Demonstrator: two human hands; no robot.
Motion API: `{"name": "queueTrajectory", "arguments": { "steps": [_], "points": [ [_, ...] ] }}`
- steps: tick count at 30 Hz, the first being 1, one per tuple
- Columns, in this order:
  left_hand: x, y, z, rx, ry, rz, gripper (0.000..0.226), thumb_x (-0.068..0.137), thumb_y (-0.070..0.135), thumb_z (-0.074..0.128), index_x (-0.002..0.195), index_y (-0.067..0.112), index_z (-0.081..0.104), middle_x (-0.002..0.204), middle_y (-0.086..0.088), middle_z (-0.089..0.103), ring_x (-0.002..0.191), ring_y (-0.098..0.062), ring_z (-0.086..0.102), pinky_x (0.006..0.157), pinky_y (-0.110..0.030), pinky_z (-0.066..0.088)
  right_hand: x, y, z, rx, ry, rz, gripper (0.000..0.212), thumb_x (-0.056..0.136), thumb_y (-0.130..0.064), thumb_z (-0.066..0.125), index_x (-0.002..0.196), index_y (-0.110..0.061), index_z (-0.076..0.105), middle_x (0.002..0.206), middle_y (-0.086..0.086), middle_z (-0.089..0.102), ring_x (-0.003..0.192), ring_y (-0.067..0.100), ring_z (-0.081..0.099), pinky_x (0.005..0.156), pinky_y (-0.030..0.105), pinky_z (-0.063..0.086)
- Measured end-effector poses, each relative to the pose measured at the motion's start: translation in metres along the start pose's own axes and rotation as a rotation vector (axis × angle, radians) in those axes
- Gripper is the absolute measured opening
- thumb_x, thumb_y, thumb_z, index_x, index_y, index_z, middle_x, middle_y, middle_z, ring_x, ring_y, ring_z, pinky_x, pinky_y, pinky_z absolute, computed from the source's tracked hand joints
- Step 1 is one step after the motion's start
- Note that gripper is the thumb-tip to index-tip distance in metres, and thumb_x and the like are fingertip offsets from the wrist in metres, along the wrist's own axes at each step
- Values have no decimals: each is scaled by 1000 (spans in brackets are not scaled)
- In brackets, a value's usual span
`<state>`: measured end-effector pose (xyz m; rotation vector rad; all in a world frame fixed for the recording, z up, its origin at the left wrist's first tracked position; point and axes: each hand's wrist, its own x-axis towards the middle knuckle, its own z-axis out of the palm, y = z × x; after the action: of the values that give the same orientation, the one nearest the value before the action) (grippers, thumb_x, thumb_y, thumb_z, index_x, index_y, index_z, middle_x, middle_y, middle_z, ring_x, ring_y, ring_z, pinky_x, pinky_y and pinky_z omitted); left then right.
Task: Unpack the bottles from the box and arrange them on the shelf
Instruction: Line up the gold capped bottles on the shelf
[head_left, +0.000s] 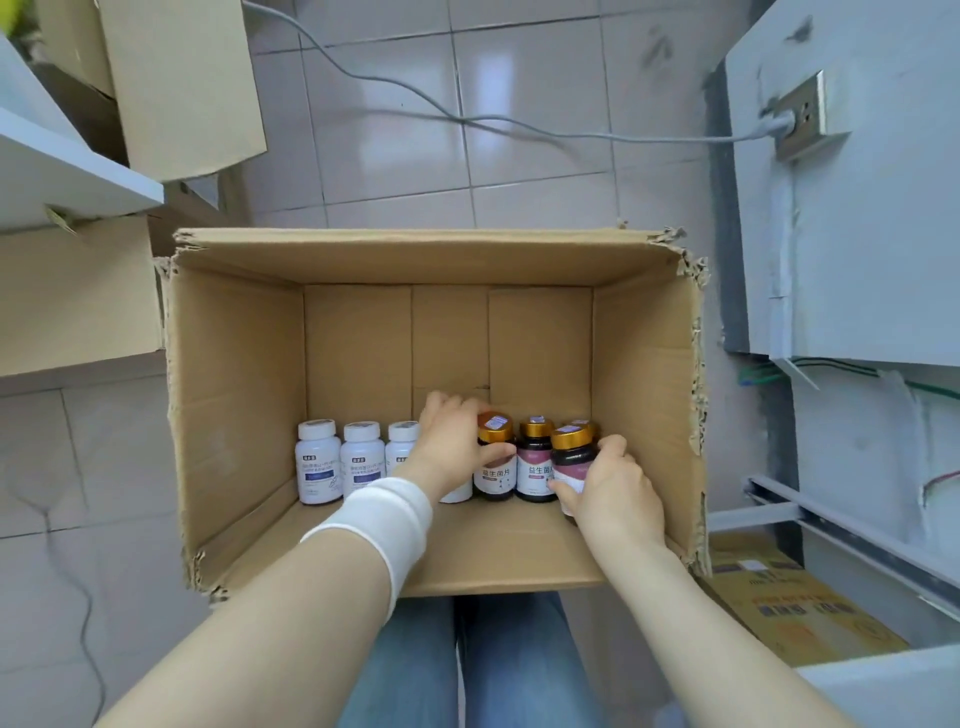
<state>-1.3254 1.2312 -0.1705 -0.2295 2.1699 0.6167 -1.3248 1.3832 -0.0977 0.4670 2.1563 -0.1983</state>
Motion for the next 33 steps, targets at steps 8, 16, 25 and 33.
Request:
{"name": "queueTrajectory", "arguments": {
  "steps": [8, 16, 25, 33],
  "points": [
    [-94, 9, -78, -673, 187, 12, 30, 80, 27, 72, 107, 21, 59, 102, 6, 59, 103, -11, 52, 79, -15, 41, -70, 5, -61, 768, -103, -68, 48, 75, -32, 75, 114, -15, 54, 103, 1, 59, 89, 15, 58, 61, 21, 50],
    [-210, 59, -182, -812, 127, 340, 18, 89, 23, 61, 103, 26, 52, 95, 15, 59, 88, -1, 58, 65, -10, 49, -206, 1, -114, 1128, 32, -214, 39, 80, -36, 68, 113, -18, 54, 105, 3, 65, 94, 14, 62, 75, 25, 50],
    [-343, 120, -204, -784, -213, 657, 11, 95, 28, 48, 102, 20, 46, 100, -1, 67, 84, -3, 66, 72, -19, 51, -371, 41, -81, 1519, 349, -227, 25, 81, -36, 66, 101, -28, 54, 112, 9, 67, 99, 23, 65, 98, 46, 47],
    [-492, 190, -130, -647, -557, 889, 10, 93, 29, 52, 95, 20, 50, 82, 0, 69, 73, -13, 70, 72, -32, 54, -514, 138, -12, 1790, 690, -172, 47, 66, -52, 62, 105, -26, 56, 119, 8, 63, 117, 21, 55, 108, 45, 37]
  ]
}}
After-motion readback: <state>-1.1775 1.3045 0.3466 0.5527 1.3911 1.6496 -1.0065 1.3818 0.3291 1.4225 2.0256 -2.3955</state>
